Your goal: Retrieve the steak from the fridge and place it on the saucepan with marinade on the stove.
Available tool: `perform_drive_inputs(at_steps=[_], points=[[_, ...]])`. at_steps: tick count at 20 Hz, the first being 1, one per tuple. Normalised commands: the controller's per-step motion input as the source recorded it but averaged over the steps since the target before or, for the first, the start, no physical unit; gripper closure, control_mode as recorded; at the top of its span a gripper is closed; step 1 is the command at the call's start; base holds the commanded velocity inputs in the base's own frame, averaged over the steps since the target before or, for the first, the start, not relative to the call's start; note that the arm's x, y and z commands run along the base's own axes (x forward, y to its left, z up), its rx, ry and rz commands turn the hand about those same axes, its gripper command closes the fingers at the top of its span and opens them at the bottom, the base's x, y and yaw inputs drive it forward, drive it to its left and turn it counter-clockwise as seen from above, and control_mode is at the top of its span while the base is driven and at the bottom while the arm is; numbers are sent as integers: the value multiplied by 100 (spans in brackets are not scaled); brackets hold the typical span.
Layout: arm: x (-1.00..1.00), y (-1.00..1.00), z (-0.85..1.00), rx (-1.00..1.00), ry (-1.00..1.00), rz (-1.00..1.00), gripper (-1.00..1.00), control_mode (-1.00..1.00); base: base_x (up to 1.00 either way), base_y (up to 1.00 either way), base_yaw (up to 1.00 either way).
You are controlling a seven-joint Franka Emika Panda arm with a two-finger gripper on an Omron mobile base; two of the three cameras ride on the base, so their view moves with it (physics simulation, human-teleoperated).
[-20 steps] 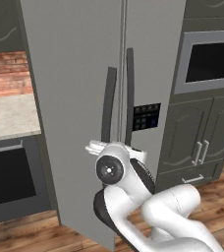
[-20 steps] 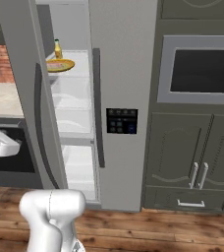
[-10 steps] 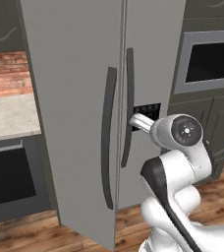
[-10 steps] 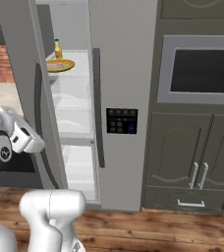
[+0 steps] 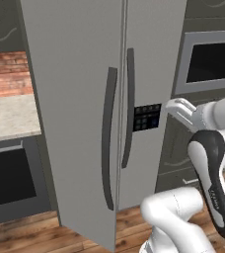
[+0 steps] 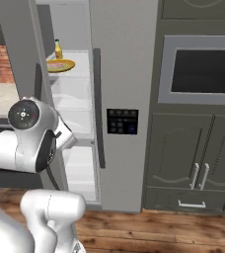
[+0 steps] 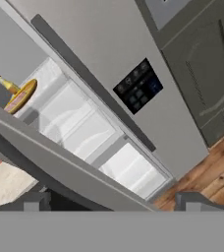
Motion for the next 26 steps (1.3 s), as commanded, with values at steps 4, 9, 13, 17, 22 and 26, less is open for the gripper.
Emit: perform_drive_inputs(at_steps=[4, 9, 13, 17, 22, 26], points=[[41, -3, -1, 0, -6, 8, -100, -100, 0, 0, 0], [61, 0, -6, 0, -14, 9, -100, -100, 0, 0, 0], [67, 0, 0, 0, -10, 10, -100, -100, 0, 0, 0], [73, 6, 0, 0, -3, 17, -100, -100, 0, 0, 0], [78, 21, 0, 0, 0, 21, -100, -100, 0, 0, 0], [59, 27, 0, 0, 6, 23, -100, -100, 0, 0, 0]])
